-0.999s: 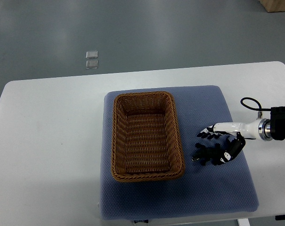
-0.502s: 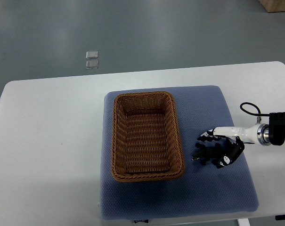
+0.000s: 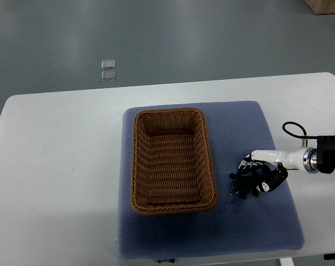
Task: Place crocodile in brown basket with right hand
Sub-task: 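Lift the crocodile with the right hand, away from the cushion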
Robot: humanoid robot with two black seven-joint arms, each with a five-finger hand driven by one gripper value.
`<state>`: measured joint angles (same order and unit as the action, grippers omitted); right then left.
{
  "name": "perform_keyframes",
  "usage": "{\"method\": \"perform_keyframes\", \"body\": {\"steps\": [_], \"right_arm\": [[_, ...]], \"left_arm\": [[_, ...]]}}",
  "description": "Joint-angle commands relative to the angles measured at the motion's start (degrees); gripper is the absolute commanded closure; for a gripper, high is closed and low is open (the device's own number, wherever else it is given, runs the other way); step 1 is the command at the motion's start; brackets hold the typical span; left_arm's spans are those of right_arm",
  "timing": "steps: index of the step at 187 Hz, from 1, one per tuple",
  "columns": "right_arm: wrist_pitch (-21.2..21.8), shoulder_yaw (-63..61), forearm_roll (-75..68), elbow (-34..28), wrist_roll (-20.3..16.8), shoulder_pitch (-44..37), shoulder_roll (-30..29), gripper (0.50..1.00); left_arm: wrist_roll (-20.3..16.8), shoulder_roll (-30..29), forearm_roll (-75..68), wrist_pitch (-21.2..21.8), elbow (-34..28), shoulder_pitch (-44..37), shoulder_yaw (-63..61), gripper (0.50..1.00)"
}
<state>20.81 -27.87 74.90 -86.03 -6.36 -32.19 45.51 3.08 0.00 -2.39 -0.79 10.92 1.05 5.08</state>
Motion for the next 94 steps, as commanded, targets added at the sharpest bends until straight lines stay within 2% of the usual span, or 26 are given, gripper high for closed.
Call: {"method": "perform_keyframes", "body": {"steps": [1, 42, 94], "right_arm": [[-0.42, -0.34, 0.07, -0.02, 0.12, -0.16, 0.28, 0.998], [0.37, -3.42, -0.20, -0.02, 0.21, -1.13, 0.72, 1.000], [2.48, -4.56, -0.72, -0.02, 0.38, -4.82, 4.15, 0.998]], "left_arm": [[0.00, 0.00, 0.02, 0.00, -0.02, 0.00, 0.02, 0.500], [0.00, 0.00, 0.02, 0.00, -0.02, 0.00, -0.07, 0.500], [0.00, 0.00, -0.07, 0.00, 0.07, 0.00, -0.07, 0.500]]}}
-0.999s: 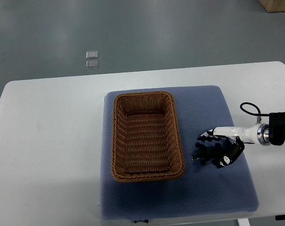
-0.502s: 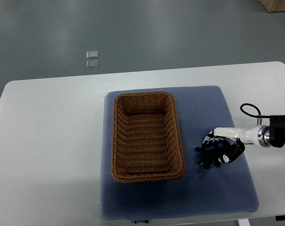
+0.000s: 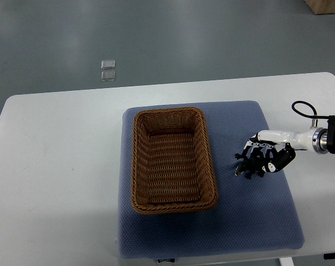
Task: Place crocodile in brown basket with right hand
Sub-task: 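Lift the crocodile with the right hand, away from the cushion, then carry the crocodile over the wicker basket with the right hand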
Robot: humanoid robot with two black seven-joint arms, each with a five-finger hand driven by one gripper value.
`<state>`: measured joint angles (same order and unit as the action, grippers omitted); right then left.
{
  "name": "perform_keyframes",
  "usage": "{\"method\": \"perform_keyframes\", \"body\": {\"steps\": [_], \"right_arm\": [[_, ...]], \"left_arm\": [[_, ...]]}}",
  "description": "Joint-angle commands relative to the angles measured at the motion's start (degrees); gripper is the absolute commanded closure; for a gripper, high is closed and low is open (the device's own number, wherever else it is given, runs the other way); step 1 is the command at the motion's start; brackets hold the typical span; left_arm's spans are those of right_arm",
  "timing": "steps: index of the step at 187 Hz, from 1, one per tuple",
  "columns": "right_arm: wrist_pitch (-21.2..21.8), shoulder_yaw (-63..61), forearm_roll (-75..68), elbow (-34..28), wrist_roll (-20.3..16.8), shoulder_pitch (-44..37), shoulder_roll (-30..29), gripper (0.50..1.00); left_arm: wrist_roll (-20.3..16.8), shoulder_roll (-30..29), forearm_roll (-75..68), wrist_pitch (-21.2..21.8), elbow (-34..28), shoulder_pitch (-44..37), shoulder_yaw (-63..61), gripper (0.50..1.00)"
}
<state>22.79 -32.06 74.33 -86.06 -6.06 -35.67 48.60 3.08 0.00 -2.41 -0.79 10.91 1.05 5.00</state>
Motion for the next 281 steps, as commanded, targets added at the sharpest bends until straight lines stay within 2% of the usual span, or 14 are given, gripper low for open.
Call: {"method": "perform_keyframes", "body": {"steps": [1, 88, 119, 179, 225, 281], "right_arm": [[0.50, -0.37, -0.15, 0.01, 0.08, -1.33, 1.05, 0.998], [5.77, -4.50, -1.12, -0.08, 0.08, -4.94, 3.25, 0.989], [9.02, -6.43, -8.94, -0.08, -0.01, -5.46, 4.04, 0.985], [10.52, -6.43, -12.63, -0.08, -0.27, -10.12, 5.10, 0.985], [10.52, -5.55, -11.67, 1.42, -0.53, -15.13, 2.20, 0.983], [10.43, -0.11, -9.03, 7.74, -1.76, -23.13, -8.44, 0.983]], "left_arm": [[0.00, 0.00, -0.05, 0.00, 0.08, 0.00, 0.00, 0.500], [0.00, 0.00, -0.05, 0.00, 0.08, 0.00, -0.08, 0.500], [0.00, 0.00, -0.05, 0.00, 0.08, 0.00, -0.08, 0.500], [0.00, 0.00, -0.05, -0.17, 0.08, 0.00, -0.08, 0.500], [0.00, 0.00, -0.05, -0.17, 0.08, 0.00, -0.08, 0.500], [0.00, 0.00, -0.05, -0.35, 0.08, 0.09, 0.00, 0.500]]}}
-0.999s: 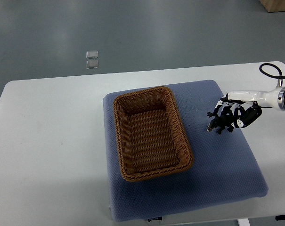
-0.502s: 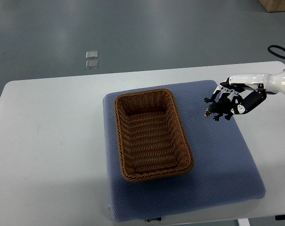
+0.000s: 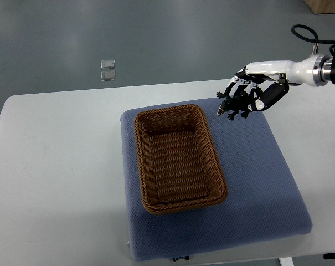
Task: Place crocodile in brown basket with right hand
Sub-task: 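Carry the crocodile over the wicker basket with the right hand, then open the right hand to release the crocodile into the basket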
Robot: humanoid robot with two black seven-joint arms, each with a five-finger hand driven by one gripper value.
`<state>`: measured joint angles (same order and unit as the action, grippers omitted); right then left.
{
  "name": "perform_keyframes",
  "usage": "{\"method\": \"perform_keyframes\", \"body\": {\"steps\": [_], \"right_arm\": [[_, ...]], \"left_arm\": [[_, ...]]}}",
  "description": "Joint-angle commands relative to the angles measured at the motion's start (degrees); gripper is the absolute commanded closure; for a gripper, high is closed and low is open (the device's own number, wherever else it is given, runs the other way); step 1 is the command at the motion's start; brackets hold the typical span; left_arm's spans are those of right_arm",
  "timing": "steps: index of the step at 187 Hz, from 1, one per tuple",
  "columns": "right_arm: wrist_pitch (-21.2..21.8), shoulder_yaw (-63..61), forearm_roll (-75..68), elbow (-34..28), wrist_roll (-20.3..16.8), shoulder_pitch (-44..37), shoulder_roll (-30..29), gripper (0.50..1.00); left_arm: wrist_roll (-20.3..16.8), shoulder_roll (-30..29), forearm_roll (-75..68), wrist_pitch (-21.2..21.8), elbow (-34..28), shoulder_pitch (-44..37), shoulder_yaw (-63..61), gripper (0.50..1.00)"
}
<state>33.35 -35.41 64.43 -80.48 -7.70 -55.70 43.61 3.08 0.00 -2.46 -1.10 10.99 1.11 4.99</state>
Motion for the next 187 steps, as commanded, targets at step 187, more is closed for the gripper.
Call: {"method": "perform_keyframes", "body": {"steps": [187], "right_arm": [[-3.21, 13.44, 5.18, 21.68, -0.13, -5.38, -29.55, 0.973]], "left_arm": [[0.00, 0.00, 0.00, -0.05, 0.08, -0.06, 0.02, 0.500]]}}
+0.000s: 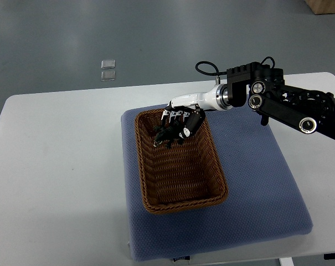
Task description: Place crocodile in brown basket with right hand
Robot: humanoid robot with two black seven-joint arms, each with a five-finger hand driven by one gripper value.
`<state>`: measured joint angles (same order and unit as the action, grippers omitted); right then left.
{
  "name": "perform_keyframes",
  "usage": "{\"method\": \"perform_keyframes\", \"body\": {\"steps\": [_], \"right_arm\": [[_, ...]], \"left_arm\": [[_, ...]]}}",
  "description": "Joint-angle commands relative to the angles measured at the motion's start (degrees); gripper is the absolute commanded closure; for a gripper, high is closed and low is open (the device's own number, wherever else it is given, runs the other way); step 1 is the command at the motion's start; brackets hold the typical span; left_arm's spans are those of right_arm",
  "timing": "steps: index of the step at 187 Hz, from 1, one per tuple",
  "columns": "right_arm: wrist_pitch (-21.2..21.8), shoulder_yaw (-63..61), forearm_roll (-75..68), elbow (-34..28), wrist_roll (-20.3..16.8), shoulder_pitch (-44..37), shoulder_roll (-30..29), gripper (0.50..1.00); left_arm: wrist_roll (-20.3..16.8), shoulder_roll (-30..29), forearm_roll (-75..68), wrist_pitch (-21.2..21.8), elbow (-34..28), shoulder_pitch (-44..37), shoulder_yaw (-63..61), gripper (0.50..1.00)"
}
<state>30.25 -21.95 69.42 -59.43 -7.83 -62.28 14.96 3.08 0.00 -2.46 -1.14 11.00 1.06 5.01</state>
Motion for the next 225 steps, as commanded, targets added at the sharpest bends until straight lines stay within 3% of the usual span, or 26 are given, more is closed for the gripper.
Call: {"method": "perform_keyframes", "body": {"steps": [1, 50, 110, 125, 182, 225], "right_arm": [[-0.11, -0.03, 0.27, 0.64, 0.00, 1.28, -0.98, 0.971], [-1.34, -0.03, 1.68, 2.04, 0.09, 4.10, -2.47, 0.946], [-1.25, -0.11, 3.08, 1.95, 0.09, 5.24, -2.47, 0.732], [-1.16, -0.20, 3.08, 1.95, 0.18, 5.24, -2.30, 0.597], [-0.37, -3.28, 1.68, 1.34, 0.18, 2.87, 0.60, 0.572], [-1.25, -17.16, -9.13, 1.78, 0.35, 4.54, 3.50, 0.572]], "left_arm": [[0.00, 0.00, 0.00, 0.00, 0.08, 0.00, 0.00, 0.500], [0.00, 0.00, 0.00, 0.00, 0.08, 0.00, -0.09, 0.500], [0.00, 0.00, 0.00, 0.00, 0.08, 0.00, -0.09, 0.500], [0.00, 0.00, 0.00, 0.00, 0.08, 0.08, -0.09, 0.500], [0.00, 0.00, 0.00, 0.00, 0.08, 0.08, 0.00, 0.500], [0.00, 0.00, 0.00, 0.00, 0.08, 0.00, 0.00, 0.500]]}}
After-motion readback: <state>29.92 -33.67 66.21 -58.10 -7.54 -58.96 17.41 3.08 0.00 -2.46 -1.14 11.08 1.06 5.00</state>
